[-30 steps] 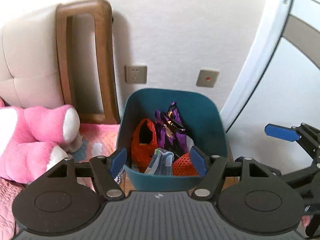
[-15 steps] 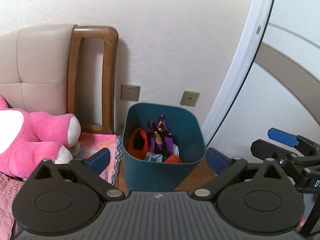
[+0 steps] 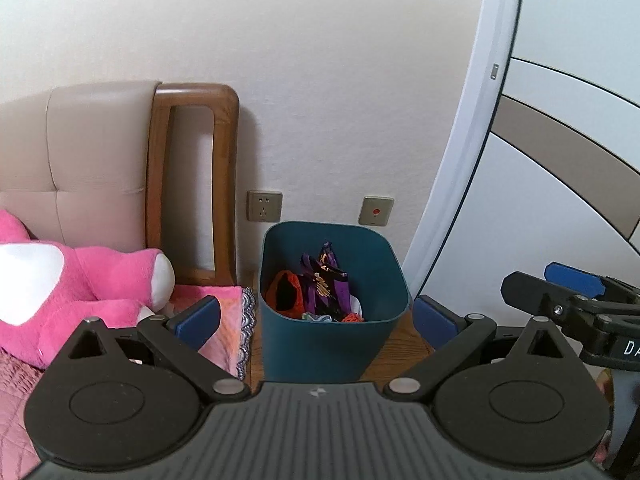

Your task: Collect trash

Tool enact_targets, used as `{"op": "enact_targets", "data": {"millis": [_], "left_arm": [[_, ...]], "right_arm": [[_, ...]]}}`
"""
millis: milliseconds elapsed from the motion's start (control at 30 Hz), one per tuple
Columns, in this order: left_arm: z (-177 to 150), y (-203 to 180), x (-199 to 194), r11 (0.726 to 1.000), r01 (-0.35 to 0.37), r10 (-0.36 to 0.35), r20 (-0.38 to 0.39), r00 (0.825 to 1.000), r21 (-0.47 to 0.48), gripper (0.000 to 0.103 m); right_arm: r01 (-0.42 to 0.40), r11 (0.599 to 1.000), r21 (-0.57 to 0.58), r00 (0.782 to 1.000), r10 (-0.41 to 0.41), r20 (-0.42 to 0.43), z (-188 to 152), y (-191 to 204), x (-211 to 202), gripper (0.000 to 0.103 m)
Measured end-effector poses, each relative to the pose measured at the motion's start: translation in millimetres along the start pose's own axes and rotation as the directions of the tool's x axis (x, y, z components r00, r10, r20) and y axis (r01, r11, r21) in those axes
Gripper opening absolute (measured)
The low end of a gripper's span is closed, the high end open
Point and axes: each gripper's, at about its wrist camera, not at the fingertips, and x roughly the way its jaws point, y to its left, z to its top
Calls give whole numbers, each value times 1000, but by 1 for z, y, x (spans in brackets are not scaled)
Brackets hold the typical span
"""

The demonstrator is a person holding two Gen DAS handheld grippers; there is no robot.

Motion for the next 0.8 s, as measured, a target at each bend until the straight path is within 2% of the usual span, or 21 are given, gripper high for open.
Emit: {"op": "enact_targets", "data": {"millis": [167,400,567,800], "left_arm": [[-3,2,-8,1000,-5,5,22,1000,21,103],[-4,10,-17,1000,-19,18,52,998,11,103],[-8,13,-24,1000,-19,19,63,998,11,103],[-10,16,-31,999,-42,40,68,997,20,103]], "right_arm": [[48,999,26,999,-48,7,-7,10,-8,103],[67,996,-50,996,-65,54,-9,31,-20,103],[99,991,-88,994,-94,53,-7,41,-21,103],[102,991,-90,995,-99,32,-7,46,-20,103]]}}
